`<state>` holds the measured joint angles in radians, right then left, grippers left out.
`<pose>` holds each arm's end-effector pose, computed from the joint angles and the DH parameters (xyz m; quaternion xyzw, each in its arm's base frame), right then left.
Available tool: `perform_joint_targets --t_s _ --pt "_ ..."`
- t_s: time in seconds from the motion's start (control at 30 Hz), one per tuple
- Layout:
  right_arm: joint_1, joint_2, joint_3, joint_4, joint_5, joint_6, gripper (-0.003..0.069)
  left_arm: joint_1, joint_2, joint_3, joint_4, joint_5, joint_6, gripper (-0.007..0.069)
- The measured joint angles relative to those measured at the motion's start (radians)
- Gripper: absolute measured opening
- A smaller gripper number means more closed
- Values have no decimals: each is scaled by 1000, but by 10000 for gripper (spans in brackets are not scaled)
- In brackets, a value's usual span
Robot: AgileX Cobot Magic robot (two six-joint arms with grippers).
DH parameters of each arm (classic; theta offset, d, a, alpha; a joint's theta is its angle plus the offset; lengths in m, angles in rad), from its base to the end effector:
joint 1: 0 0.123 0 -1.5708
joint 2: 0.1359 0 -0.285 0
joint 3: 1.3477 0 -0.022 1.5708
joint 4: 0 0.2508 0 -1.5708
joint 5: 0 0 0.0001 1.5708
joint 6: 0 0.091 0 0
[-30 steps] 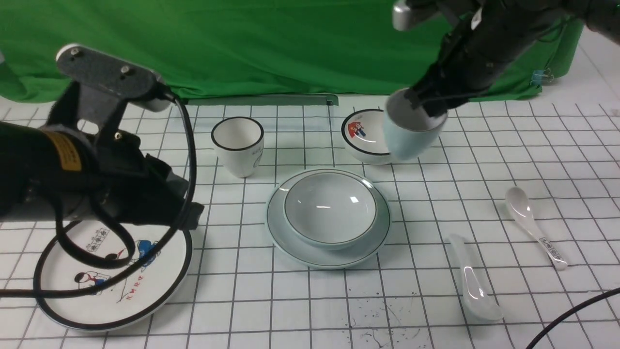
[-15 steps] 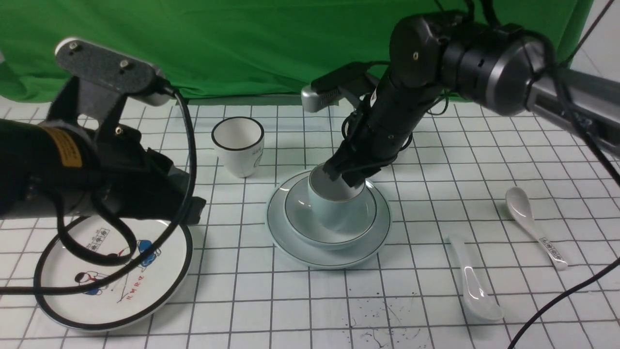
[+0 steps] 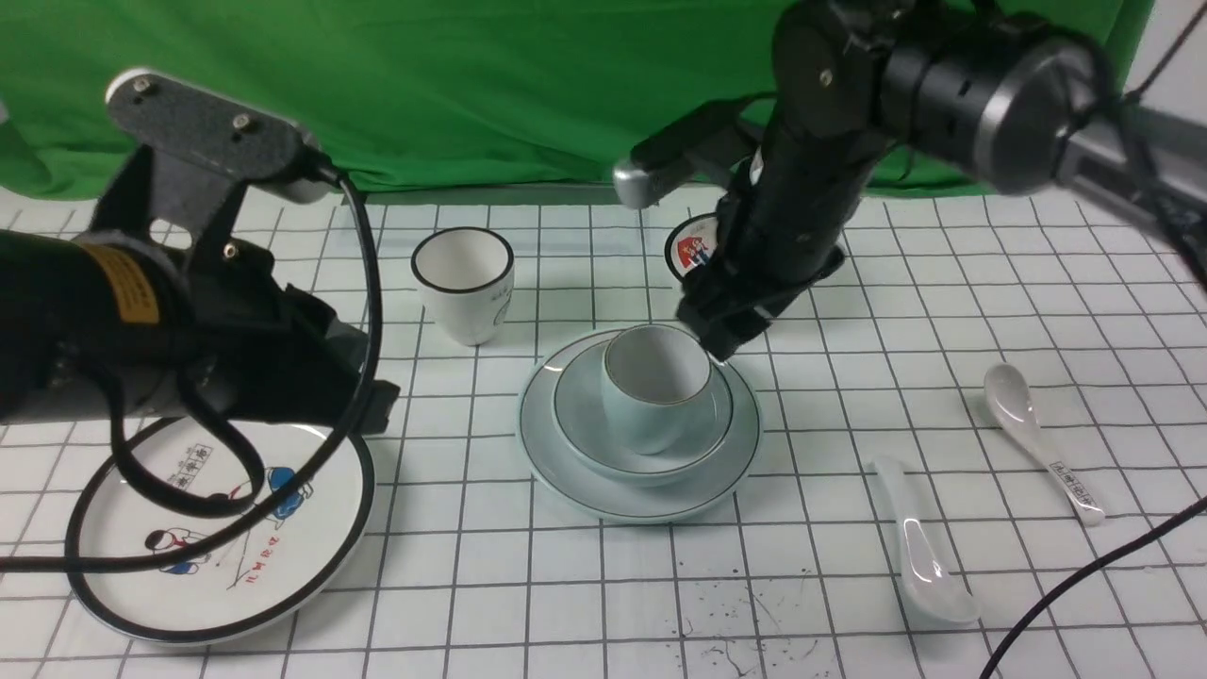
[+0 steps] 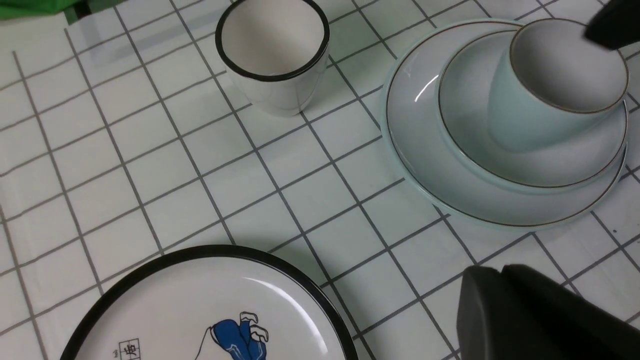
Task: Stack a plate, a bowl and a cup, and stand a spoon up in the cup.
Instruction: Use the right arm to put the blue teacup into the blue rice bowl in the middle, then use the right arm to grab a blue soup spoon
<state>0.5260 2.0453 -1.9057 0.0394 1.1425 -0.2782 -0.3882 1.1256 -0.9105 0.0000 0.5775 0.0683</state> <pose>0.3861 0.2279 0.2807 -0.3801 0.9057 0.0421 0.1830 0.2166 -0.0886 0.3252 0.2054 0.8843 -0.0668 0.4140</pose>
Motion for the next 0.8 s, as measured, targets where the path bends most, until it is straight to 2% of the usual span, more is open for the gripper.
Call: perform_joint_targets --t_s 0.1,0.27,0.37,0.53,0.63,0.8 --pt "-47 -126 58 -62 46 21 547 0 0 0 0 -1 1 -31" --pt "-125 -286 248 -80 16 65 551 0 0 0 0 -7 9 -31" --pt "-159 -362 432 -85 -94 121 551 0 0 0 0 -12 10 -31" --pt "-162 -374 668 -39 -350 197 551 0 0 0 0 -37 11 -31" --pt "-162 -340 751 -19 -464 235 551 0 0 0 0 -37 11 -31" --pt "-162 -252 799 -18 -534 263 551 0 0 0 0 -37 11 -31"
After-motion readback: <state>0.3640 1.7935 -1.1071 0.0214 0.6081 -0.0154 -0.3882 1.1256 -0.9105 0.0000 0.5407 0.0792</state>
